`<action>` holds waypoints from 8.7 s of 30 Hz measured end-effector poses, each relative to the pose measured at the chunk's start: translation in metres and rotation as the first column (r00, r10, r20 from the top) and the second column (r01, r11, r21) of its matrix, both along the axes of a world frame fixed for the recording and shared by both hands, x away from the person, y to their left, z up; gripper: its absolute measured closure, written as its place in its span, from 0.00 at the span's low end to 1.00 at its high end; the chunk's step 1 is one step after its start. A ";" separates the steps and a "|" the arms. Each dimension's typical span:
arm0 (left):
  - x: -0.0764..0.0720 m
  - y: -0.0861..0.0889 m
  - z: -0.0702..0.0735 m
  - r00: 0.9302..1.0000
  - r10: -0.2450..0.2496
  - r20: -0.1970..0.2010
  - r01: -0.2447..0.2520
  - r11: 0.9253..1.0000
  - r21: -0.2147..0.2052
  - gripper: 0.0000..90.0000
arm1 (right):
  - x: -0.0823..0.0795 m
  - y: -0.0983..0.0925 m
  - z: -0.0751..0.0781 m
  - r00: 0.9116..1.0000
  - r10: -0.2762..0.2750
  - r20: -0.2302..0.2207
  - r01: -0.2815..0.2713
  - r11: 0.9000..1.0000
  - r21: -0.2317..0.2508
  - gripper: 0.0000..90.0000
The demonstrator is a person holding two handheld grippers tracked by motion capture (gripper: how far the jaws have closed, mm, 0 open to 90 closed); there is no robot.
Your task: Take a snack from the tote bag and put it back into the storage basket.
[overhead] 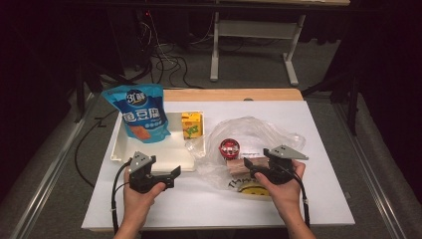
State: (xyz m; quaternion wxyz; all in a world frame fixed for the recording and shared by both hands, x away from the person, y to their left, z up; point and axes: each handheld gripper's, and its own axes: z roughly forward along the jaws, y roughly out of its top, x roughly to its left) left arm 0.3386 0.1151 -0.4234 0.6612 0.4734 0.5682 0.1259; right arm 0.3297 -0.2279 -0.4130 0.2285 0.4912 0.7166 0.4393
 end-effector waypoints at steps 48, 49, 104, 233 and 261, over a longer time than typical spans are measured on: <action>0.005 0.013 -0.002 1.000 0.001 -0.016 -0.001 1.000 -0.027 0.01 | 0.064 0.052 -0.019 0.993 -0.002 -0.120 -0.009 0.996 -0.094 0.28; 0.005 0.013 -0.002 1.000 0.000 -0.016 -0.001 1.000 -0.025 0.01 | 0.065 0.051 -0.019 0.992 -0.005 -0.123 -0.007 0.995 -0.095 0.26; -0.026 -0.062 0.025 0.966 -0.217 0.139 0.216 0.976 0.020 0.01 | 0.035 0.043 0.039 0.998 0.047 -0.046 -0.050 0.998 -0.048 0.29; 0.031 -0.008 -0.038 0.996 -0.052 0.070 0.054 0.998 -0.024 0.27 | -0.047 -0.077 -0.006 0.998 -0.062 -0.032 0.063 0.998 0.031 0.21; 0.068 -0.029 -0.063 0.994 0.031 -0.107 -0.006 0.974 0.228 0.27 | -0.045 -0.075 -0.012 0.996 -0.072 -0.045 0.073 0.997 0.013 0.22</action>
